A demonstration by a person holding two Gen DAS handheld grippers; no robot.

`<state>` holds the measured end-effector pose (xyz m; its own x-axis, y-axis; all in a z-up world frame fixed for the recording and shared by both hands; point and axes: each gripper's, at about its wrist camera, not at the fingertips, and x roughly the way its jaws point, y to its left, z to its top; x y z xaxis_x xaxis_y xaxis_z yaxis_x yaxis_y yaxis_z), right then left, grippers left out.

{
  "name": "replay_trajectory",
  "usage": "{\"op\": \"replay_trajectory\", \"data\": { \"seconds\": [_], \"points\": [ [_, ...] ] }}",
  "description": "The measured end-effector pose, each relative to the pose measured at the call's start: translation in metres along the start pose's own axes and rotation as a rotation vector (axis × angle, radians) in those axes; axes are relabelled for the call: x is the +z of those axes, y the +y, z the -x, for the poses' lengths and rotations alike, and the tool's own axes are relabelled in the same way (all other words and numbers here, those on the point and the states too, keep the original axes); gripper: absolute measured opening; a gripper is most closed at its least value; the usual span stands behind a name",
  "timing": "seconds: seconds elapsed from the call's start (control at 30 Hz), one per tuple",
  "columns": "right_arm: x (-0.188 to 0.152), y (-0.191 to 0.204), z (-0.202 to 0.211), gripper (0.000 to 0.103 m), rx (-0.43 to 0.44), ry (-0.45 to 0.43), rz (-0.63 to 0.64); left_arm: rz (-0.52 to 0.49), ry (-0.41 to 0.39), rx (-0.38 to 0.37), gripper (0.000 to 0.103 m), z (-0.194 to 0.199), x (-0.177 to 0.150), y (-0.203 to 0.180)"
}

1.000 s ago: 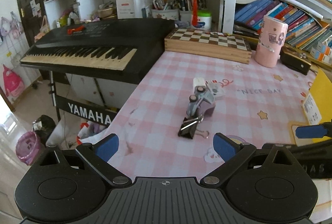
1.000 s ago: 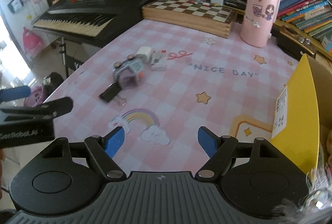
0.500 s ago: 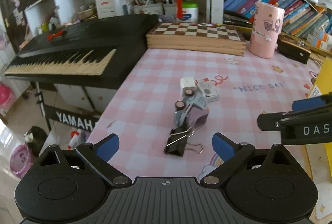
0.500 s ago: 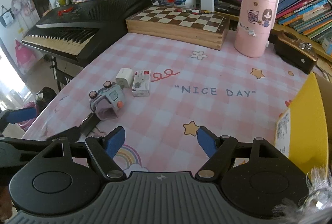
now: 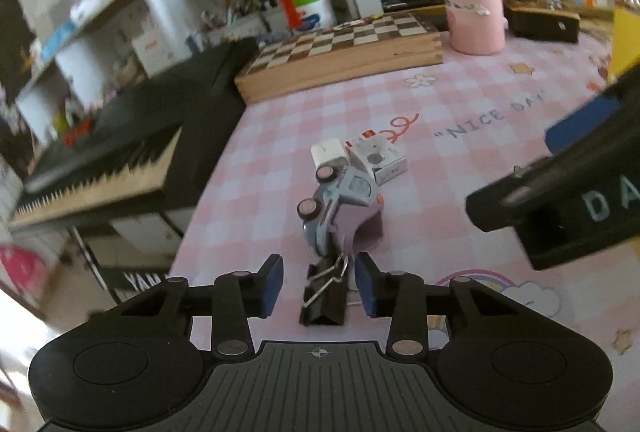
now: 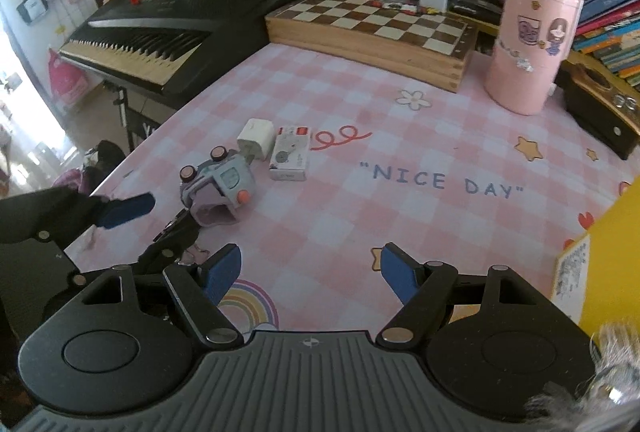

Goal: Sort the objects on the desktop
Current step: 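Lower the right tool onto the grey toy truck and close it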

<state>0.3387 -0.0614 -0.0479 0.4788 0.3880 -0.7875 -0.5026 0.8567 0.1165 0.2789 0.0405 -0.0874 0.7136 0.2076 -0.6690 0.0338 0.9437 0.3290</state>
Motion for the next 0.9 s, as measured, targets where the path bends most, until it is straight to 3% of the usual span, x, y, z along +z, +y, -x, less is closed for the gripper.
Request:
{"op": "replay_trajectory", "data": {
  "seconds": [0.13, 0.33, 0.67, 0.83, 0.9],
  "points": [
    [0.006, 0.004, -0.006, 0.075, 0.014, 0.012, 0.026, -0.05, 0.011, 0.007, 0.012, -0.006, -0.002, -0.005],
    [0.015, 0.014, -0.013, 0.076, 0.052, 0.009, 0.103, 0.036, 0.002, 0.023, 0.001, 0.007, -0.007, 0.009],
    [0.03, 0.044, -0.049, 0.078, 0.15, 0.028, 0.262, 0.491, 0.085, -0.026, 0.0, 0.029, -0.031, 0.079],
    [0.037, 0.06, -0.069, 0.077, 0.158, 0.001, 0.35, 0.573, 0.071, -0.035, 0.0, 0.045, -0.036, 0.091],
    [0.039, 0.063, -0.076, 0.071, 0.165, 0.006, 0.361, 0.581, 0.065, -0.039, 0.0, 0.05, -0.035, 0.093]
  ]
}}
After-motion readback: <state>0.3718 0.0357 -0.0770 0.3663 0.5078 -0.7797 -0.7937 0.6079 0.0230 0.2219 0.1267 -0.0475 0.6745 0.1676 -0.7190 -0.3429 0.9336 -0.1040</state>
